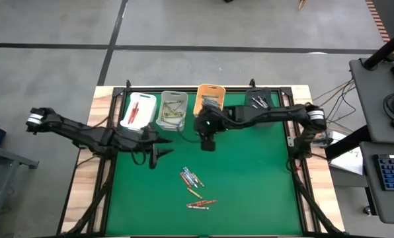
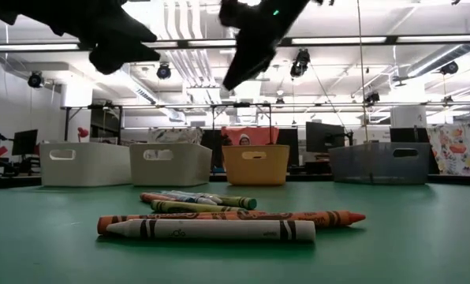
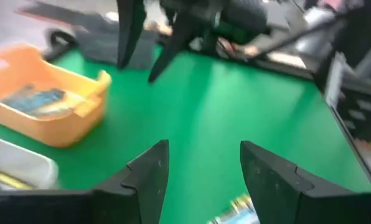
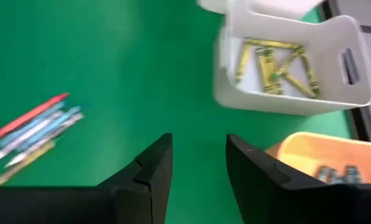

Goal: Sort crayons
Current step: Put the orange crayon into the white bin

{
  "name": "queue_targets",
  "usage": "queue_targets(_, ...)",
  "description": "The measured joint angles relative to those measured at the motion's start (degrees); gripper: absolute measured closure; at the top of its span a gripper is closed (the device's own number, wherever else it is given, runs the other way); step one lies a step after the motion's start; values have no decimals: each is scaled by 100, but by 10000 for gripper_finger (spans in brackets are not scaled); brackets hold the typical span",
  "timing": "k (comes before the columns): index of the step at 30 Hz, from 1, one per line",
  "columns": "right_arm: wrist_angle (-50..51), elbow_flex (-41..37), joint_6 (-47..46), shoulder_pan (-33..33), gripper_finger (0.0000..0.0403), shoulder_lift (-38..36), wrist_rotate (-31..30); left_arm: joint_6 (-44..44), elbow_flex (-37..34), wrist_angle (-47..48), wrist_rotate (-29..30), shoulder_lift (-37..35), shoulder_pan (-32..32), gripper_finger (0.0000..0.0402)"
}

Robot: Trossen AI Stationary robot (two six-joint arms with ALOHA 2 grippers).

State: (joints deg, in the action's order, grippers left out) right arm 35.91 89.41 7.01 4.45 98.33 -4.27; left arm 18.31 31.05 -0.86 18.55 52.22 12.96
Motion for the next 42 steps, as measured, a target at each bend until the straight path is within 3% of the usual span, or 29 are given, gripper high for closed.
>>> queue_targets(5, 132, -427, -324, -484, 268, -539, -2, -42, 2, -64, -429, 486, 310, 222)
queue_targets(12, 198, -1054, -924, -1063, 269, -1211, -22, -81, 27, -421, -466, 1277, 814, 222)
queue_targets(21, 938, -1531, -1818, -1411, 270, -1955, 22, -261, 874, -81, -379, 2499, 1262, 222)
queue_targets(34, 1305, -1572, -1998, -1447, 274, -1902, 42, -743, 2210, 1301, -197, 4249, 1619, 222)
queue_targets(42, 1307, -1576, -1998, -1445, 279, -1858, 37, -1020, 2209, 1384, -197, 4543, 1603, 222)
